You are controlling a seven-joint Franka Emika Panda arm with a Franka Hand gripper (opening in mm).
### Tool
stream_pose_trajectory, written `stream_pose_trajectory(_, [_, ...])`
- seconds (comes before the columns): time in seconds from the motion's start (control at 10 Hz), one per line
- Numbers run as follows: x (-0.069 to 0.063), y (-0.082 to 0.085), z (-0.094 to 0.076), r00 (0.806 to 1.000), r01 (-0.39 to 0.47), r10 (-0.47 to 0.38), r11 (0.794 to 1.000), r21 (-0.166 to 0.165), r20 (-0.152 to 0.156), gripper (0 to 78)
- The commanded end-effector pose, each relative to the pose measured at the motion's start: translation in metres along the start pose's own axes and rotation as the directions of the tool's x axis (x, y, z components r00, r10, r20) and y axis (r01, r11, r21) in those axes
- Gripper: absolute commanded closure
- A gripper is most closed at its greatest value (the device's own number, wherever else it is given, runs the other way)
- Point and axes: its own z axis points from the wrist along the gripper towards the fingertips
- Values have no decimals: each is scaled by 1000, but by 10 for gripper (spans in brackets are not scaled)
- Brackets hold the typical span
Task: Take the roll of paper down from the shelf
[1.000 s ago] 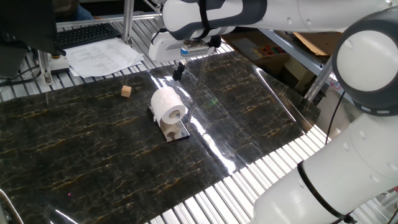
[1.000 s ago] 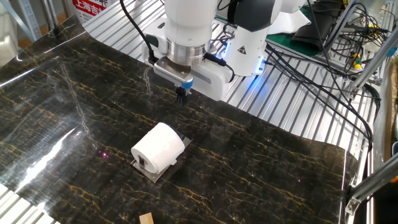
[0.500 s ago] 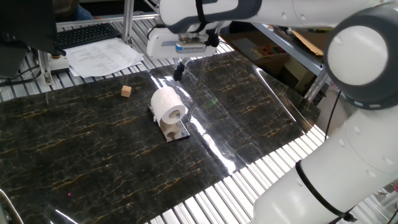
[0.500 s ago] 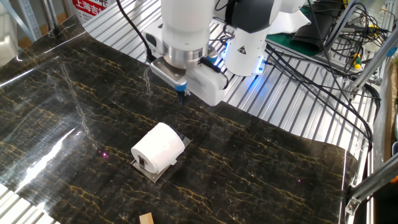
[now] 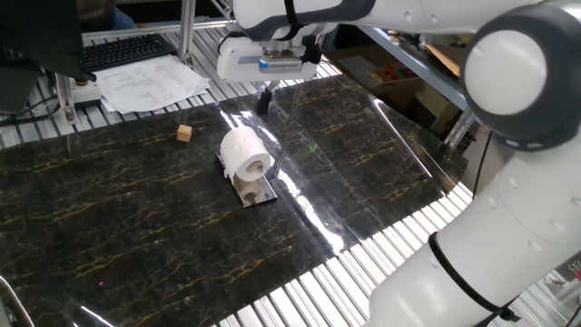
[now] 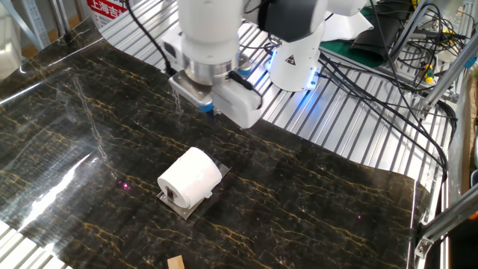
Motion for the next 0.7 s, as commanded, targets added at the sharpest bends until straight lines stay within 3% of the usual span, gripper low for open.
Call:
stream_pose_trajectory(0.1, [-8,-5,1,1000,4,-4,1000,-6,1,776])
stream_pose_trajectory(0.7, [-11,-8,13,999,36,-36,999,3,5,776])
